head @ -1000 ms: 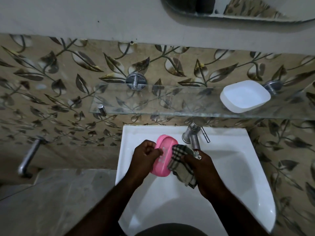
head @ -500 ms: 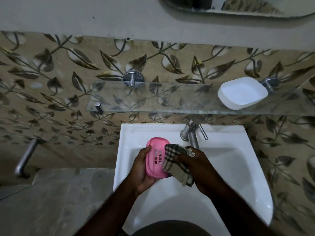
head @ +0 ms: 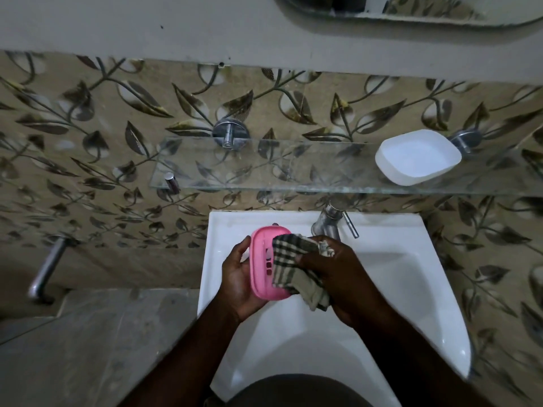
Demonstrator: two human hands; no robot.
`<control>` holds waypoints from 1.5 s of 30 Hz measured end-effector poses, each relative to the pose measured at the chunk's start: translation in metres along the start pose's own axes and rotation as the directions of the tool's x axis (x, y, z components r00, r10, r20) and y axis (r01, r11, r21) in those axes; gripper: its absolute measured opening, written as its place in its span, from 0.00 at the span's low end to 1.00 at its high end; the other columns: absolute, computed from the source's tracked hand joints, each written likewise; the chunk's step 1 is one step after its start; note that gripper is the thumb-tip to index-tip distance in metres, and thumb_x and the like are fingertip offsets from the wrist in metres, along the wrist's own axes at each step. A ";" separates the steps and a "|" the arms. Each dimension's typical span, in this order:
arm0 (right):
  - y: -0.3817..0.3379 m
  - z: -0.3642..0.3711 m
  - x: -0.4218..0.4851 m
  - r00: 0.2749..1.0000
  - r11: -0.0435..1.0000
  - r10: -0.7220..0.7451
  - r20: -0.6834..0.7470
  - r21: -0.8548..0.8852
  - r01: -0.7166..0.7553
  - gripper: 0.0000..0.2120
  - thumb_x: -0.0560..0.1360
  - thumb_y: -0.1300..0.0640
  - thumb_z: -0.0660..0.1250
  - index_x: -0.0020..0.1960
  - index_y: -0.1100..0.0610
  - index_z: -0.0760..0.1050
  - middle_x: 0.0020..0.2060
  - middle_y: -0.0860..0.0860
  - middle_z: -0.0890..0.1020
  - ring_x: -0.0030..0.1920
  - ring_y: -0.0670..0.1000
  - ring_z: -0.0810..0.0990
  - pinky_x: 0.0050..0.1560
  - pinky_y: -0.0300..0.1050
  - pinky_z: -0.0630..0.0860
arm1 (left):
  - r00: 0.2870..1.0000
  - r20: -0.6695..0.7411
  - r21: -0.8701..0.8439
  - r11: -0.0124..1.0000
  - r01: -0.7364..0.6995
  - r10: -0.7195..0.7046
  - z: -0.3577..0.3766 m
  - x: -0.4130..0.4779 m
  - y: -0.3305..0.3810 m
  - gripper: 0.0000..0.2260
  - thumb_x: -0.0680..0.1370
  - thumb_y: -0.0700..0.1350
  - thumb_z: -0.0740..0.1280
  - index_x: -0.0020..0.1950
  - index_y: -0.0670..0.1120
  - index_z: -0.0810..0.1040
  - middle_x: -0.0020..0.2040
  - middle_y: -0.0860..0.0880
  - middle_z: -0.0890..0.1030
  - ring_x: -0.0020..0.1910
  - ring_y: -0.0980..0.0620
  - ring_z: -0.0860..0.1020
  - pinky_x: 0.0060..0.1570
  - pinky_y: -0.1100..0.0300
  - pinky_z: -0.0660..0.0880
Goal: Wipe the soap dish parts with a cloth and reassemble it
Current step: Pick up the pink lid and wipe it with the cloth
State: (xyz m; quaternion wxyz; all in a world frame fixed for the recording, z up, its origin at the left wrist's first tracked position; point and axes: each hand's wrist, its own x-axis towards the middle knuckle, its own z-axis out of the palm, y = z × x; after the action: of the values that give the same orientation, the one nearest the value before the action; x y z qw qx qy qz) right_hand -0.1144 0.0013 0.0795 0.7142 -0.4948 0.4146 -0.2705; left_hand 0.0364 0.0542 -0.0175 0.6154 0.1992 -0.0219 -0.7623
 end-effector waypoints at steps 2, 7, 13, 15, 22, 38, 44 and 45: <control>0.003 0.012 0.000 0.999 0.999 -0.003 -0.036 -0.044 0.002 0.15 0.67 0.58 0.77 0.43 0.67 0.75 0.42 0.77 0.77 0.37 0.69 0.77 0.36 0.65 0.73 | 1.000 -0.003 0.041 0.999 -0.016 0.016 0.009 0.004 -0.005 0.36 0.75 0.69 0.56 0.74 0.46 0.67 0.70 0.37 0.72 0.67 0.38 0.72 0.67 0.41 0.67; -0.001 0.024 0.011 0.988 0.998 -0.061 -0.144 -0.026 0.058 0.10 0.71 0.63 0.73 0.49 0.68 0.78 0.43 0.64 0.84 0.43 0.62 0.84 0.48 0.58 0.80 | 0.986 -0.091 0.165 0.979 -0.123 0.139 0.024 0.007 -0.011 0.28 0.77 0.64 0.56 0.68 0.48 0.75 0.69 0.41 0.74 0.67 0.42 0.74 0.71 0.41 0.62; 0.004 0.030 0.003 0.991 0.989 -0.091 -0.095 -0.129 0.078 0.06 0.71 0.66 0.70 0.42 0.57 0.82 0.37 0.55 0.86 0.39 0.55 0.85 0.40 0.49 0.82 | 0.970 -0.121 0.308 0.937 -0.164 0.210 0.038 0.009 -0.004 0.27 0.77 0.61 0.59 0.70 0.47 0.73 0.61 0.38 0.79 0.60 0.42 0.79 0.58 0.50 0.75; 0.008 0.027 -0.002 0.997 0.979 -0.076 -0.028 -0.192 0.069 0.05 0.71 0.65 0.71 0.37 0.57 0.80 0.32 0.54 0.83 0.33 0.51 0.81 0.35 0.44 0.77 | 0.970 -0.099 0.318 0.930 -0.182 0.224 0.039 0.007 -0.001 0.26 0.76 0.61 0.61 0.69 0.47 0.74 0.54 0.39 0.82 0.53 0.44 0.81 0.56 0.51 0.77; -0.008 0.025 0.015 0.995 0.997 -0.078 -0.055 0.005 0.078 0.05 0.73 0.61 0.71 0.45 0.64 0.82 0.43 0.66 0.84 0.42 0.58 0.84 0.46 0.51 0.81 | 0.963 -0.118 0.321 0.927 -0.193 0.241 0.042 0.007 -0.012 0.24 0.77 0.58 0.61 0.68 0.46 0.75 0.62 0.40 0.80 0.59 0.44 0.79 0.61 0.50 0.76; -0.004 0.031 0.006 0.988 0.956 -0.129 0.090 -0.255 0.148 0.12 0.69 0.54 0.74 0.44 0.63 0.81 0.40 0.63 0.84 0.42 0.61 0.84 0.47 0.62 0.80 | 0.933 -0.169 0.372 0.897 -0.240 0.319 0.053 0.001 0.004 0.29 0.70 0.67 0.60 0.50 0.44 0.86 0.47 0.41 0.85 0.46 0.46 0.84 0.49 0.53 0.80; -0.015 0.022 0.013 0.992 0.963 -0.067 0.109 -0.252 0.093 0.10 0.72 0.58 0.73 0.44 0.66 0.80 0.40 0.67 0.83 0.38 0.58 0.82 0.43 0.62 0.80 | 0.916 -0.202 0.387 0.887 -0.250 0.347 0.053 0.000 -0.007 0.22 0.72 0.62 0.63 0.51 0.47 0.86 0.46 0.43 0.86 0.44 0.47 0.85 0.43 0.55 0.82; -0.019 0.023 0.015 0.993 0.974 -0.096 0.072 -0.199 0.109 0.08 0.72 0.59 0.73 0.44 0.64 0.81 0.40 0.64 0.84 0.39 0.57 0.83 0.44 0.58 0.80 | 0.912 -0.196 0.373 0.888 -0.270 0.360 0.055 0.001 -0.009 0.20 0.73 0.61 0.63 0.51 0.49 0.86 0.48 0.45 0.86 0.46 0.48 0.85 0.44 0.55 0.81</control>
State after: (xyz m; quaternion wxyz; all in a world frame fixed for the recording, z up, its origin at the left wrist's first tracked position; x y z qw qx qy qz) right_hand -0.0864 -0.0063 0.0964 0.6578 -0.5939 0.3915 -0.2477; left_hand 0.0096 0.0438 0.0298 0.6859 0.3936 -0.1039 -0.6032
